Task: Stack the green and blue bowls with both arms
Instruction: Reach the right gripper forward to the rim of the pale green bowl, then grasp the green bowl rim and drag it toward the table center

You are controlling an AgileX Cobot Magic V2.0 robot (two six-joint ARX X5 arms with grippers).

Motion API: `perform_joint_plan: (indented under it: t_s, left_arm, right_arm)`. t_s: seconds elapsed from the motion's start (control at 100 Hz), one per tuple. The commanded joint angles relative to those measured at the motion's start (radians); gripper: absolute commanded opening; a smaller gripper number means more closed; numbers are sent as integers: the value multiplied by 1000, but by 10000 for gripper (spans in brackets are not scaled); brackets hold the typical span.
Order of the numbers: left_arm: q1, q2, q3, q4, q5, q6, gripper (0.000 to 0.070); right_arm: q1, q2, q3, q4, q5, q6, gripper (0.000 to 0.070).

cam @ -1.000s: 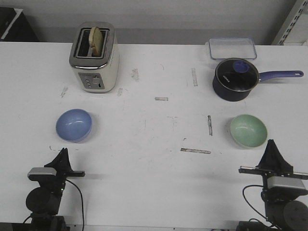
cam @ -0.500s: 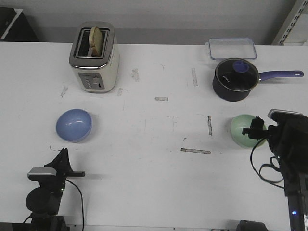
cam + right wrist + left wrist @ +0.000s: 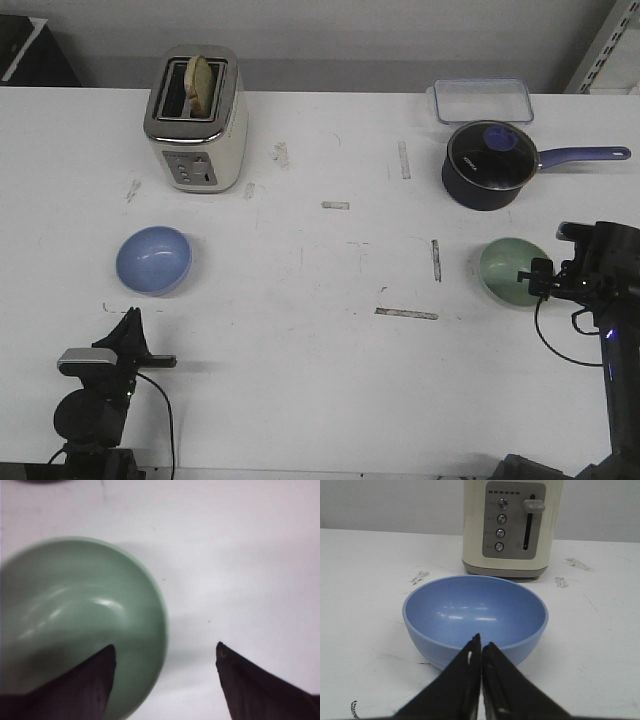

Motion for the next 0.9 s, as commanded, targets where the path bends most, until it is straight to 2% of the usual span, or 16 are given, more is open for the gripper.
perform_joint_plan:
  t_s: [0.0, 0.04, 0.08, 0.24, 0.26, 0.54, 0.66, 0.83, 0.89]
  left_arm:
    - [0, -1, -21, 11, 0, 4, 2]
    - [0, -1, -21, 11, 0, 5, 2]
    - [0, -1, -21, 11, 0, 4, 2]
    - [0, -1, -21, 11, 0, 5, 2]
    - [0, -1, -21, 11, 0, 5, 2]
    - [0, -1, -21, 11, 0, 5, 2]
    - [0, -1, -21, 11, 1, 5, 2]
    - [0, -1, -21, 12, 1, 5, 2]
    - [0, -1, -21, 12, 0, 5, 2]
  right_arm:
    - [-6, 42, 13, 13, -9, -15, 412]
    - [-9, 63, 13, 19, -18, -15, 405]
    - [-10, 82, 13, 24, -23, -15, 361]
    - [-10, 133, 13, 34, -31, -15, 17]
    - [-10, 134, 13, 37, -32, -15, 0]
    - [3, 74, 29, 60, -48, -13, 0]
    - [42, 26, 68, 43, -85, -4, 0]
    - [182, -42, 108, 29, -196, 80, 0]
    - [259, -56, 108, 34, -208, 113, 0]
